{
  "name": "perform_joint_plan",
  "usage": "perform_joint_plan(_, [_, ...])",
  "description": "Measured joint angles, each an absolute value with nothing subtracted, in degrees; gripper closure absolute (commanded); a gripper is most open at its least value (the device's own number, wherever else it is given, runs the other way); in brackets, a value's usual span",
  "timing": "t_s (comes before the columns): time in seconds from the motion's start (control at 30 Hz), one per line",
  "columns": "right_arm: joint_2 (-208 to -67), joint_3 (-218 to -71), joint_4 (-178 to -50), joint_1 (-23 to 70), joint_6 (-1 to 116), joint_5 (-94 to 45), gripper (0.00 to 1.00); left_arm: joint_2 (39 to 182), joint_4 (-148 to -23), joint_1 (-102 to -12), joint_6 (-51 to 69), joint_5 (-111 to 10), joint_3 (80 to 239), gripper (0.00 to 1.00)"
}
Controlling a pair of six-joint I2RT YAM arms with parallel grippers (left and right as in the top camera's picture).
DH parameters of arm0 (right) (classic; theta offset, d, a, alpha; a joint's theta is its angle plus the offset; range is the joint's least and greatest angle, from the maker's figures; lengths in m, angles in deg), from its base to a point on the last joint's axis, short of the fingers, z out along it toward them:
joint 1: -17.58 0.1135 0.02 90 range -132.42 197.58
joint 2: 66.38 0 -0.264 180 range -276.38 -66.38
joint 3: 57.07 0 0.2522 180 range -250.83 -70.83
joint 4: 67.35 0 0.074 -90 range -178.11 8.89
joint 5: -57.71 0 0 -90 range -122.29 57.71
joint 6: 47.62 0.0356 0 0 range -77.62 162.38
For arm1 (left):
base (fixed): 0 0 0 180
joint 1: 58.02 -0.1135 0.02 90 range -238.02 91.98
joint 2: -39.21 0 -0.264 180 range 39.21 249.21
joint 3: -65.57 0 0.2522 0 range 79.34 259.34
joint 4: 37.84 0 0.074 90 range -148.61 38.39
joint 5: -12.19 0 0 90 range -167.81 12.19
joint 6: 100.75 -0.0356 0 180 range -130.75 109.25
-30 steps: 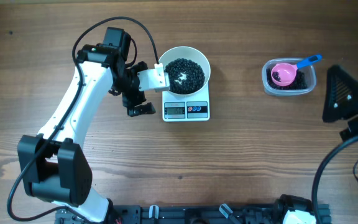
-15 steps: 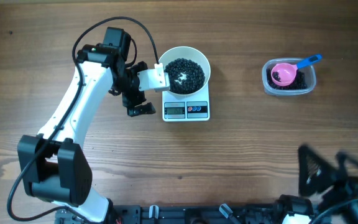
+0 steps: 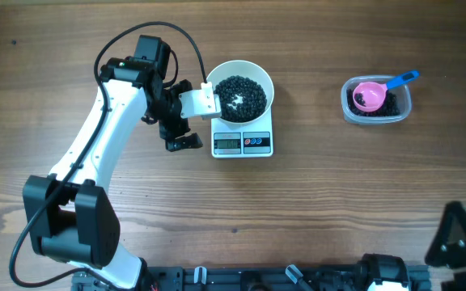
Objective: Scoop item into bowl and weigh 150g on scale
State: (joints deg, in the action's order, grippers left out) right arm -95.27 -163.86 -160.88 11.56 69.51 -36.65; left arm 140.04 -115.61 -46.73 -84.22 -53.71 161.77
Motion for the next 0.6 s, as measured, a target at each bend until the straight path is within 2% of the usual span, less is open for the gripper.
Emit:
perform_joint_plan(0.1, [-93.2, -163.9, -159.9, 13.5, 76.2, -38.6, 0.0, 140.0, -115.6, -46.7, -84.2, -53.7, 161.8, 0.0])
perform_joint_plan(0.2, [-91.5, -163.8, -158.7, 15.5, 96.1, -40.4, 0.0, 140.0, -115.6, -46.7, -84.2, -53.7, 161.8, 0.0])
perform_joint_plan(0.33, [-90.1, -163.8, -165.8, 17.5, 132.6, -43.3, 0.0, 140.0, -115.6, -46.7, -84.2, -53.7, 161.8, 0.0])
perform_joint_plan(0.4, [-90.0, -163.5, -168.1, 17.9, 143.8, -43.8, 0.0, 140.0, -115.6, -46.7, -84.2, -53.7, 161.8, 0.0])
perform_joint_plan(0.53, [-90.0, -161.7, -168.0, 18.3, 150.2, -44.5, 0.0, 140.0, -115.6, -46.7, -84.2, -53.7, 161.8, 0.0])
perform_joint_plan(0.6, [-89.8, -160.2, -163.4, 18.8, 142.4, -46.9, 0.0, 140.0, -115.7, -46.7, -84.2, -53.7, 161.8, 0.0])
